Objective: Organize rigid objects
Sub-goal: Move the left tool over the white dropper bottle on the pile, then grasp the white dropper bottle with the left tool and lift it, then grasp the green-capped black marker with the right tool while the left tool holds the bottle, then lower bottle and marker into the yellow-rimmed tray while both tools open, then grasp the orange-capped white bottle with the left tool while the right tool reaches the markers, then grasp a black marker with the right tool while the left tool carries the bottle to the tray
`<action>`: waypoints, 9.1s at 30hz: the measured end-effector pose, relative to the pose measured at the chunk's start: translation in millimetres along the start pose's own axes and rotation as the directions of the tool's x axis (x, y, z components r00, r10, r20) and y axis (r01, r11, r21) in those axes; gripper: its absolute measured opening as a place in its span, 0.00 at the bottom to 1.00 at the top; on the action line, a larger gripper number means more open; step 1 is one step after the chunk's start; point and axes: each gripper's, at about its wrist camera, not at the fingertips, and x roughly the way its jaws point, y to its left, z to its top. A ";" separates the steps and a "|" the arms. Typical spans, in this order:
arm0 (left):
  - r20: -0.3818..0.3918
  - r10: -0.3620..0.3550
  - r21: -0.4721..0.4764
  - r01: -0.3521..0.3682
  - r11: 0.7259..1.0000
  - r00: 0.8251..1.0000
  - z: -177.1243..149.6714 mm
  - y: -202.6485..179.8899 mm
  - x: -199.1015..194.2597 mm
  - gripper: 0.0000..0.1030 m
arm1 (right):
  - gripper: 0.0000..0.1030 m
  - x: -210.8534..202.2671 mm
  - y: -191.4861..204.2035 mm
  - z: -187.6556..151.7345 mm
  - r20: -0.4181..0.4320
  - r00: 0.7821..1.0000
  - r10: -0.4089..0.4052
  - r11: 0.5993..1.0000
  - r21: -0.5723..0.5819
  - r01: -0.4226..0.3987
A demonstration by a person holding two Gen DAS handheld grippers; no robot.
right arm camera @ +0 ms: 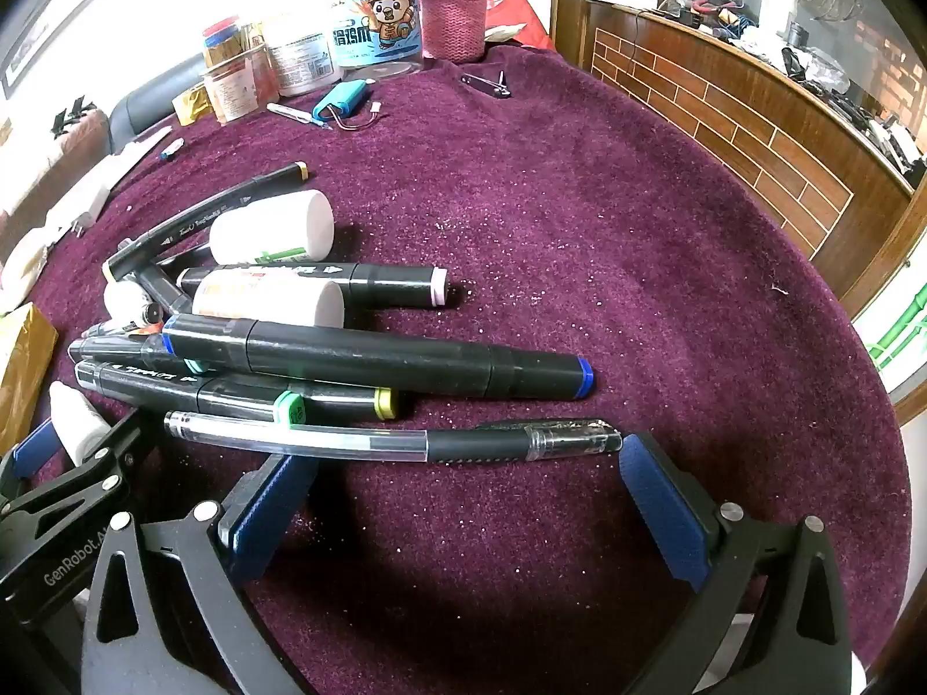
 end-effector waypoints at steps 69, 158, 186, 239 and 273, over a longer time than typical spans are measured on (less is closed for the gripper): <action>0.329 -0.020 0.029 0.011 1.000 0.944 -4.3 74.1 -110.7 1.00 | 0.91 -78.5 -12.1 19.3 0.412 0.906 0.095 0.990 0.059 -0.131; 0.073 -0.405 -0.313 0.406 0.858 0.911 20.7 251.9 -46.2 0.26 | 0.13 -45.1 253.7 21.5 -0.285 0.605 0.744 0.640 0.043 -0.767; 0.232 -0.424 -0.318 0.480 0.817 0.875 -0.8 219.3 -116.3 0.68 | 0.86 -71.1 48.0 46.9 0.154 0.920 0.359 0.933 -0.024 -0.360; -0.185 -0.333 0.286 0.375 0.882 0.925 -5.3 1.7 -36.5 0.64 | 0.74 -1.7 -65.3 -12.1 0.185 0.732 0.656 0.681 0.273 -0.679; -0.067 -0.452 0.095 0.457 0.885 0.890 -2.8 23.2 -52.8 0.23 | 0.74 -1.4 -58.8 -11.5 0.161 0.761 0.628 0.720 0.250 -0.647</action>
